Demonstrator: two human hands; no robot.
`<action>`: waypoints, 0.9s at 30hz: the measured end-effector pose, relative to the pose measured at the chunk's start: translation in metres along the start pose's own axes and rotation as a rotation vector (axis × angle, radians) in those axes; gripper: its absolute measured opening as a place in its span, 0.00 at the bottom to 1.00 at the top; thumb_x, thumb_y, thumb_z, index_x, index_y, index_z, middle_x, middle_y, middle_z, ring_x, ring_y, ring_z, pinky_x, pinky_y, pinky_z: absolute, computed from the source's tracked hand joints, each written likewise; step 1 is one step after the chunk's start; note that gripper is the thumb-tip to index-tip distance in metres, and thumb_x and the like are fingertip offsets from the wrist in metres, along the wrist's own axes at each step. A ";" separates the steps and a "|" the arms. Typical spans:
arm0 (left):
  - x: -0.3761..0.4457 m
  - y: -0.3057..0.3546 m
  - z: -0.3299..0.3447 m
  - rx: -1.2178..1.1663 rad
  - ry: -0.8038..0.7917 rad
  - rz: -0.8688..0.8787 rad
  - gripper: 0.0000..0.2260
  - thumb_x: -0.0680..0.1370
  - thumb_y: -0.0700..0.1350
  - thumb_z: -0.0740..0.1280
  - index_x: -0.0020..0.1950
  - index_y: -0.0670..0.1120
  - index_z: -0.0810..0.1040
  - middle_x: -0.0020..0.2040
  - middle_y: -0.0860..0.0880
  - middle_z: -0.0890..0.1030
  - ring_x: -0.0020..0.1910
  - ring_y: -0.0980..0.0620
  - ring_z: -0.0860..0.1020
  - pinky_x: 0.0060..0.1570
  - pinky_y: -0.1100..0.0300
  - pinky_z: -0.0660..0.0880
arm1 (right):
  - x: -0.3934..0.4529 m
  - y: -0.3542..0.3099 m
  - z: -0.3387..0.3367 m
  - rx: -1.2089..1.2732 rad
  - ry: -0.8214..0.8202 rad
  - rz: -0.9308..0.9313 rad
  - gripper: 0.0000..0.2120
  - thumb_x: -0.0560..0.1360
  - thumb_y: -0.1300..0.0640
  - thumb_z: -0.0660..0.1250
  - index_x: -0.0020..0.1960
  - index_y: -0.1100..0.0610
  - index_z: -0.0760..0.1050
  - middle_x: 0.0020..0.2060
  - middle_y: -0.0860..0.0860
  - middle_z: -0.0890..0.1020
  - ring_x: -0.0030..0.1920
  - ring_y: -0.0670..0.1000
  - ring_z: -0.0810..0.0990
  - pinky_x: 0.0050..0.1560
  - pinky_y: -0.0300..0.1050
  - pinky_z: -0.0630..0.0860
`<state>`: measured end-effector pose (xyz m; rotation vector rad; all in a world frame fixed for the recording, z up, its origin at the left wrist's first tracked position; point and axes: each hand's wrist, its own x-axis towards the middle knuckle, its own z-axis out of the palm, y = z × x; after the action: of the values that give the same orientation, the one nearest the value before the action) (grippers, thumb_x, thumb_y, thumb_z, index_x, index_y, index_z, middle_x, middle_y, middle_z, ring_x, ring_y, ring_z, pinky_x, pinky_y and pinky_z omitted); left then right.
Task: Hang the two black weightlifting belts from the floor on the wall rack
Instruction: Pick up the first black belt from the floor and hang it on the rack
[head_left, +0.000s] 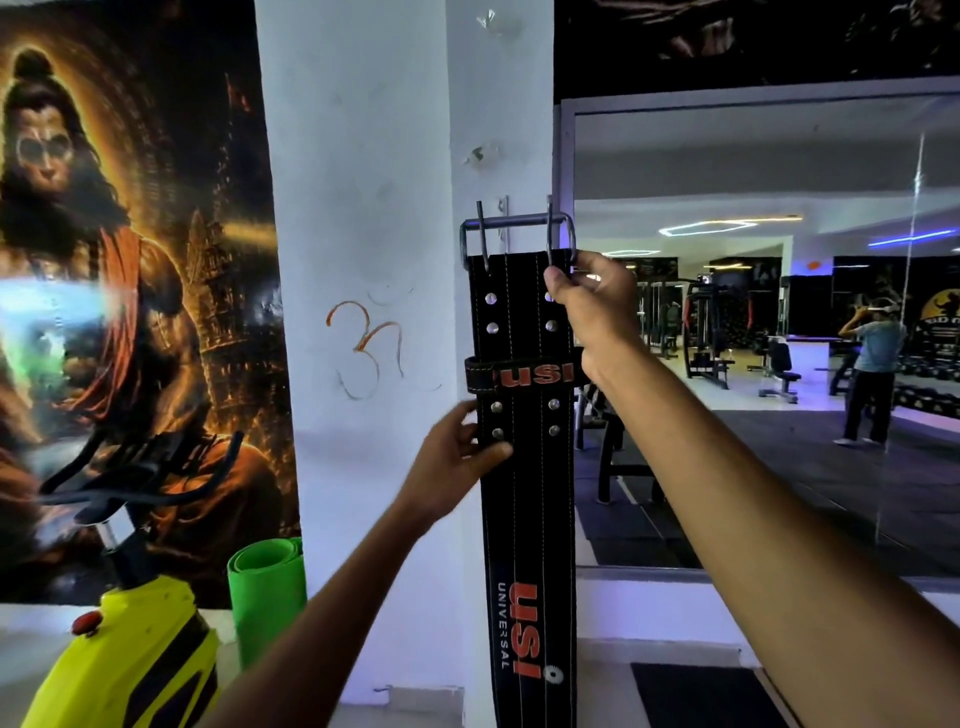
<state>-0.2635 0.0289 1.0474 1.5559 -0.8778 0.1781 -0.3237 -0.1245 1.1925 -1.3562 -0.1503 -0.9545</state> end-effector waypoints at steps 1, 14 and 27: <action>-0.006 -0.014 0.005 0.027 -0.004 -0.029 0.14 0.76 0.32 0.71 0.58 0.45 0.77 0.48 0.49 0.85 0.47 0.54 0.83 0.51 0.58 0.80 | 0.000 0.000 0.000 -0.005 -0.005 0.007 0.15 0.76 0.65 0.68 0.62 0.64 0.75 0.44 0.53 0.83 0.34 0.43 0.79 0.23 0.37 0.76; -0.050 -0.101 0.034 -0.017 -0.095 -0.264 0.17 0.69 0.48 0.78 0.41 0.35 0.79 0.39 0.45 0.78 0.42 0.50 0.75 0.47 0.53 0.72 | 0.005 -0.003 -0.018 -0.037 0.007 -0.003 0.13 0.76 0.67 0.67 0.60 0.63 0.76 0.56 0.61 0.82 0.33 0.42 0.77 0.22 0.26 0.71; -0.075 -0.135 0.050 0.011 -0.147 -0.197 0.06 0.75 0.41 0.73 0.48 0.40 0.84 0.44 0.48 0.85 0.45 0.53 0.81 0.51 0.52 0.78 | -0.005 0.012 -0.020 -0.037 -0.012 0.020 0.14 0.76 0.67 0.67 0.62 0.65 0.75 0.47 0.57 0.83 0.31 0.40 0.77 0.23 0.28 0.72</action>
<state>-0.2515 0.0058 0.8876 1.6704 -0.8324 -0.0744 -0.3272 -0.1406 1.1754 -1.3952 -0.1288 -0.9369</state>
